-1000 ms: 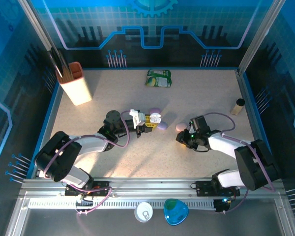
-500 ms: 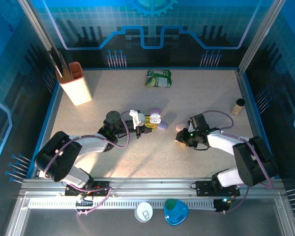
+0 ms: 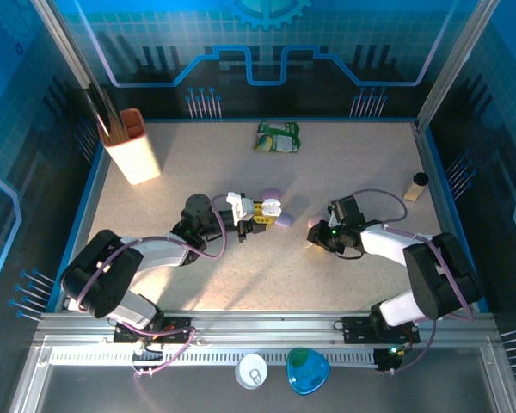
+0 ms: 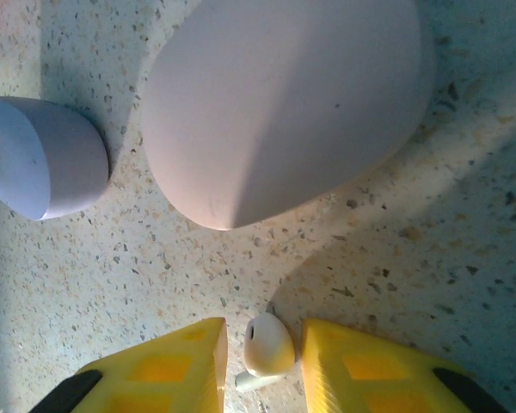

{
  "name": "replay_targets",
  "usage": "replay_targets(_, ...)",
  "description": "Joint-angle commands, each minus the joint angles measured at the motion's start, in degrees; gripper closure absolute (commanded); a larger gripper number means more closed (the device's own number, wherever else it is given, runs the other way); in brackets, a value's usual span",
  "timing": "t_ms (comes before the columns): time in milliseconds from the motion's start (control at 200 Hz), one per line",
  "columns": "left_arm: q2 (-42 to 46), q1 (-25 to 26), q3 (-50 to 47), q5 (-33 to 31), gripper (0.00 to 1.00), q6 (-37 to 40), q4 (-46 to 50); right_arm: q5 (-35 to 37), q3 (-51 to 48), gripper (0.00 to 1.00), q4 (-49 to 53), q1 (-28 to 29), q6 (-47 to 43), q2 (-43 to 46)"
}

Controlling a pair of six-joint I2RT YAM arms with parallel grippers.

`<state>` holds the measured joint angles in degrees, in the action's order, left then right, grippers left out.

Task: Insert wireless bluetooth earbuds into charging case

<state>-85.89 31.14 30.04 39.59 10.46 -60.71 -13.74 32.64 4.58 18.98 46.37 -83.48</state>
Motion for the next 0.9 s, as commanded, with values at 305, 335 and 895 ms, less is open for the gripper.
replay_targets(305,1.0,0.1,-0.4,-0.3,0.97,0.9,-0.2,4.1,5.1,0.74,9.0,1.7,-7.3,-4.1)
replay_targets(335,1.0,0.1,-0.4,-0.3,0.97,0.9,-0.1,4.7,5.5,0.75,9.6,1.9,-7.6,-4.5)
replay_targets(895,-0.3,0.1,-0.5,-1.7,0.97,2.5,0.4,12.7,6.3,0.8,9.7,4.4,-11.0,4.1)
